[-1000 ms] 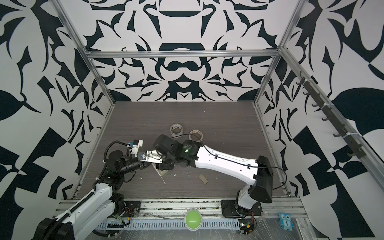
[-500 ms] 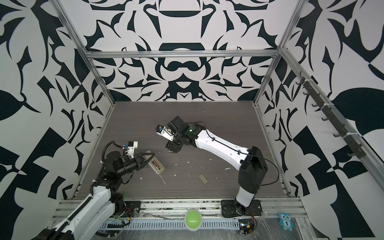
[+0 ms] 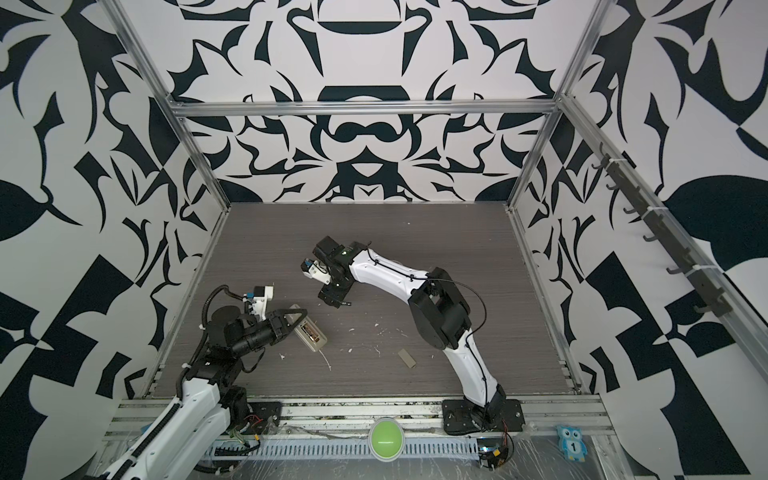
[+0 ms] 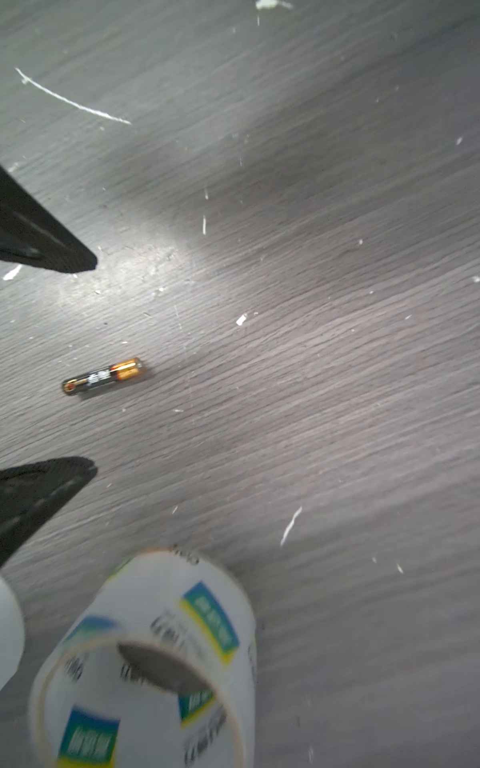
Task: Load the batteries into the remote control
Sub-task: 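Move the right gripper over the loose AA battery on the table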
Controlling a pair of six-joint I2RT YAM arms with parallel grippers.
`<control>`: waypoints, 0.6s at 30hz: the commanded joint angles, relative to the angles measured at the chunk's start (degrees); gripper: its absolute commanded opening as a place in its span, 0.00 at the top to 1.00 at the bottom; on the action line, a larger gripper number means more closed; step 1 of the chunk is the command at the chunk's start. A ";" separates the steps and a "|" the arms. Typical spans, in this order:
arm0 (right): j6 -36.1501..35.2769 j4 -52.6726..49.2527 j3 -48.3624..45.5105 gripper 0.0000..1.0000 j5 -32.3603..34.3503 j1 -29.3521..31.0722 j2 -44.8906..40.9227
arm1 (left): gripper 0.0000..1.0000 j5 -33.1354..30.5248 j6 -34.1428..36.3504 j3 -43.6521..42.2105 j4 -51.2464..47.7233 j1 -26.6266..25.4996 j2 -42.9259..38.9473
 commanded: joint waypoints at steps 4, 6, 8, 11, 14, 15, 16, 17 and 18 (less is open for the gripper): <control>0.37 -4.07 4.06 0.31 -1.34 -0.90 2.76 | 1.00 0.25 0.89 -1.09 0.74 0.22 0.41; 0.36 -4.05 3.89 0.33 -1.43 -0.99 3.24 | 1.00 0.44 0.72 -1.09 1.22 0.22 0.83; 0.36 -4.05 3.65 0.37 -1.57 -1.02 3.65 | 1.00 0.53 0.61 -1.09 1.62 0.22 1.06; 0.37 -4.03 3.76 0.39 -1.48 -1.12 4.51 | 1.00 0.54 0.62 -1.00 1.96 0.22 1.29; 0.37 -4.17 4.28 0.41 -1.29 -1.11 5.34 | 1.00 0.80 -0.08 -1.34 3.02 0.30 1.41; 0.37 -4.24 4.49 0.42 -1.06 -1.11 5.59 | 1.00 0.97 -0.14 -1.46 3.18 0.39 1.49; 0.32 -4.34 4.59 0.43 -0.84 -1.14 5.90 | 1.00 1.06 -0.12 -1.44 3.20 0.39 1.41; 0.37 -4.57 4.82 0.45 -0.66 -1.22 6.20 | 1.00 1.14 -0.15 -1.44 3.15 0.47 1.41; 0.31 -4.78 5.06 0.47 -0.53 -1.19 6.46 | 1.00 1.13 -0.20 -1.44 3.21 0.48 1.32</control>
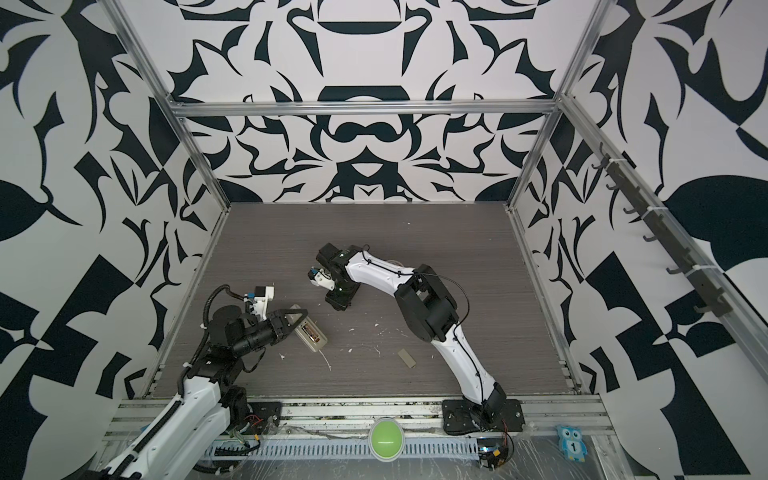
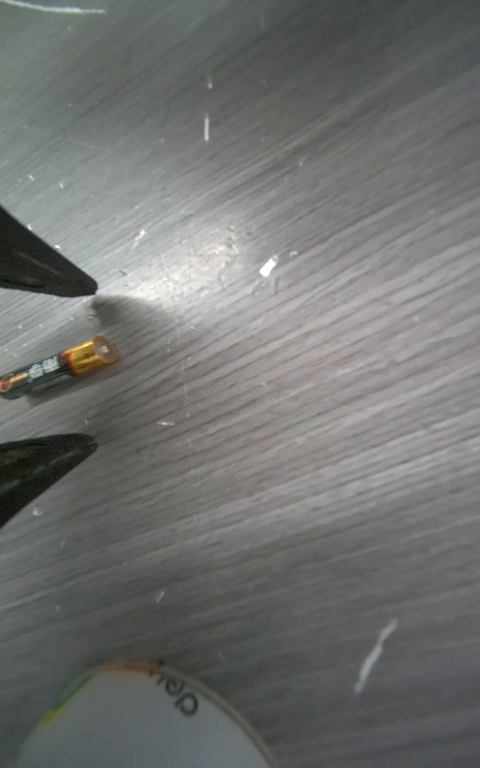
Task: Load the batteries into the remote control
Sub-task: 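Move the right gripper over the loose AA battery on the table, then lower the right gripper and grasp the loose AA battery by its end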
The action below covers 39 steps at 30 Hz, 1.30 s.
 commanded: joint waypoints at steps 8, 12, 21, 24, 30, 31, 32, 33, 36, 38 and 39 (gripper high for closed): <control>0.73 -3.50 2.75 0.60 0.18 0.02 0.02 | 1.00 1.11 -0.37 -0.98 1.99 0.52 -0.16; 0.90 -4.10 2.81 0.75 1.30 0.30 0.61 | 1.00 0.96 -0.38 -1.07 1.88 0.62 -0.36; 1.16 -4.53 2.27 0.96 2.78 0.91 0.34 | 1.00 0.80 -0.69 -1.25 2.49 0.62 -0.03; 1.31 -4.62 2.06 0.99 3.39 1.13 0.21 | 1.00 0.89 -0.69 -1.20 2.64 0.62 0.06; 1.98 -0.86 -1.03 1.00 3.66 1.38 -3.13 | 1.00 0.63 -0.76 -1.32 3.08 0.62 0.20; 2.19 -0.62 -1.19 1.00 3.64 1.34 -3.75 | 1.00 0.62 -0.76 -1.28 3.29 0.62 0.31; 2.51 -0.37 -1.31 1.00 3.54 1.30 -4.27 | 1.00 0.54 -0.76 -1.22 3.47 0.62 0.45; 2.73 0.31 -1.90 1.00 3.40 1.34 -5.09 | 1.00 0.51 -0.78 -1.24 3.74 0.62 0.51; 4.12 4.58 -5.73 1.00 2.57 1.32 -9.17 | 1.00 0.19 -0.99 -1.24 4.38 0.62 0.68; 5.79 7.96 -8.75 1.00 2.85 1.38 -12.95 | 1.00 0.01 -1.23 -1.40 4.71 0.62 0.50; 6.73 9.29 -9.89 1.00 3.04 1.38 -14.90 | 1.00 -0.10 -1.40 -1.50 4.94 0.62 0.36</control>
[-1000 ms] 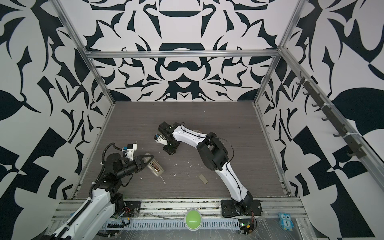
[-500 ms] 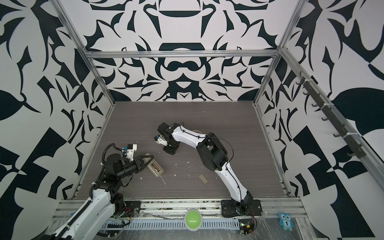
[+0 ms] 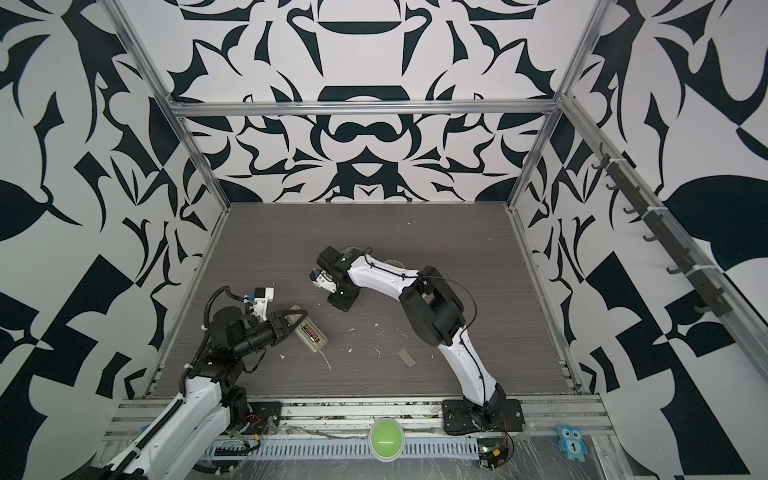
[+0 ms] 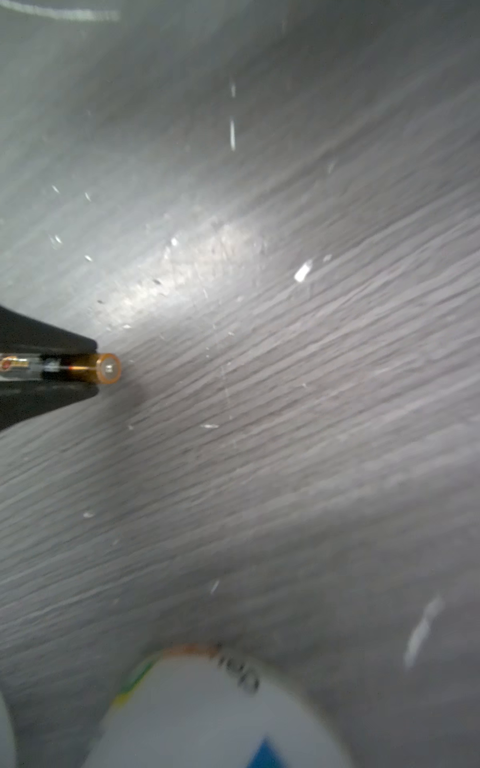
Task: Load the batteries into the remote control
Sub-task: 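Lower the right gripper and grasp the loose AA battery by its end, then carry the held battery over the remote's compartment with the right gripper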
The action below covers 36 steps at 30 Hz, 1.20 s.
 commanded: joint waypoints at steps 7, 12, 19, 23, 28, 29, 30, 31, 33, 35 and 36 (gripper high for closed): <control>9.79 16.92 -13.08 1.00 -0.28 0.69 -21.99 | 1.00 -0.04 -1.11 -0.22 2.93 0.22 -0.64; 10.24 23.23 -19.26 1.00 -3.11 2.73 -28.91 | 1.00 -0.04 -2.19 -0.04 3.69 0.22 -0.90; 11.51 30.80 -24.92 1.00 -7.42 6.74 -34.10 | 1.00 0.03 -3.07 0.37 3.76 0.22 -1.55; 14.07 33.59 -26.72 1.00 -10.67 7.40 -34.74 | 1.00 0.13 -3.20 0.67 2.98 0.22 -2.10; 15.28 36.14 -28.60 1.00 -11.78 8.25 -35.37 | 1.00 0.21 -3.40 1.10 2.09 0.26 -2.96; 15.64 36.51 -28.82 1.00 -12.14 8.38 -35.27 | 1.00 0.19 -3.41 1.19 2.09 0.31 -2.95; 15.91 36.98 -29.00 1.00 -12.36 8.55 -35.10 | 1.00 0.23 -3.47 1.26 2.09 0.31 -2.90; 16.18 37.50 -29.18 1.00 -12.46 8.83 -34.90 | 1.00 0.23 -3.49 1.27 2.11 0.35 -2.97; 16.41 37.92 -29.19 1.00 -12.18 9.49 -34.47 | 1.00 0.17 -3.64 1.36 2.23 0.31 -2.97; 16.45 37.85 -28.89 1.00 -11.78 10.08 -33.80 | 1.00 0.07 -3.82 1.30 2.48 0.31 -3.04; 16.61 37.94 -28.90 1.00 -11.77 10.26 -33.58 | 1.00 -0.01 -4.02 1.25 2.89 0.31 -2.96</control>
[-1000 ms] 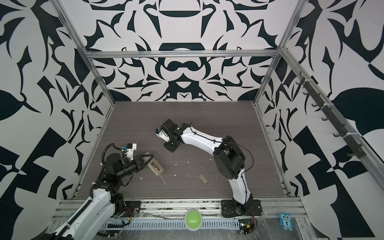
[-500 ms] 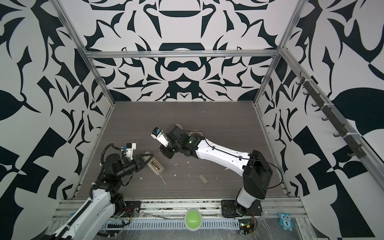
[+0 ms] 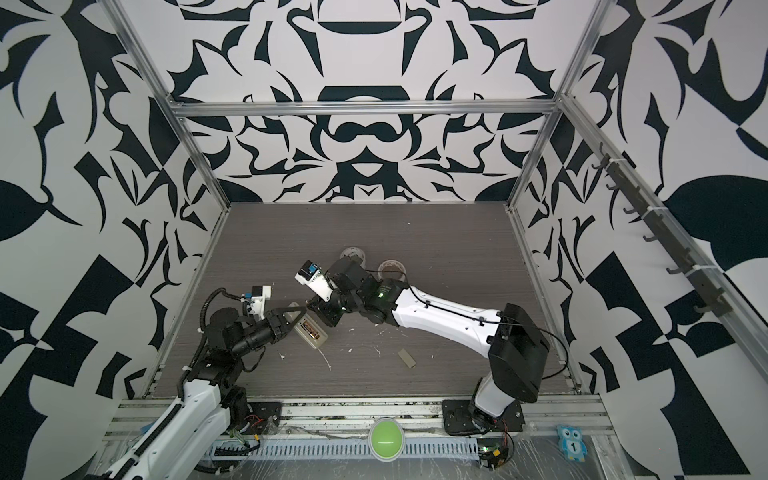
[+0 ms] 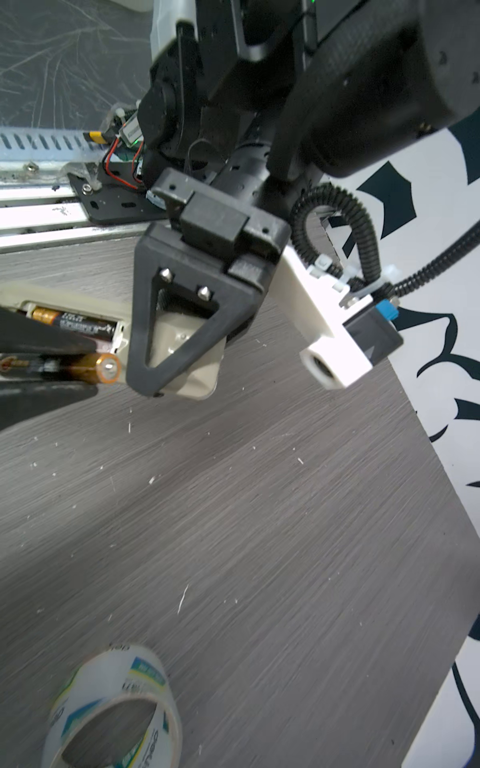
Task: Load the batteries into the remote control
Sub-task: 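Carry the held battery over the remote's compartment with the right gripper, then lower the battery into the empty slot beside the first battery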
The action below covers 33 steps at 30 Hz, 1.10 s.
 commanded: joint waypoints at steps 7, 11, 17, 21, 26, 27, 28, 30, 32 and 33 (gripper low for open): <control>2.14 4.43 -0.91 1.00 -1.25 1.55 0.50 | 1.00 0.57 -2.15 0.86 3.97 0.63 0.25; 2.70 5.68 -1.61 1.00 -1.26 1.64 1.17 | 1.00 0.71 -2.59 0.86 4.70 0.90 -0.21; 3.55 7.06 -2.14 1.00 -1.44 1.64 2.41 | 1.00 1.05 -3.12 0.87 5.38 1.16 -0.07; 3.77 6.97 -1.89 1.00 -1.48 1.60 3.02 | 1.00 1.19 -3.22 0.99 5.50 1.17 0.12; 3.90 7.12 -2.07 1.00 -1.17 1.64 3.66 | 1.00 1.41 -3.38 0.94 5.70 1.17 0.13; 4.06 7.21 -2.24 1.00 -1.17 1.64 3.77 | 1.00 1.31 -3.39 0.88 5.65 1.21 0.18; 4.24 7.58 -2.40 1.00 -1.25 1.64 3.77 | 1.00 1.33 -3.39 0.91 5.68 1.27 0.18; 4.49 7.90 -2.64 1.00 -1.26 1.71 3.87 | 1.00 1.30 -3.48 0.92 5.81 1.25 0.13; 4.61 8.07 -2.59 1.00 -1.25 1.81 4.03 | 1.00 1.33 -3.65 0.82 6.02 1.26 0.13; 4.60 8.07 -2.68 1.00 -1.26 1.81 4.12 | 1.00 1.33 -3.66 0.86 6.05 1.25 0.16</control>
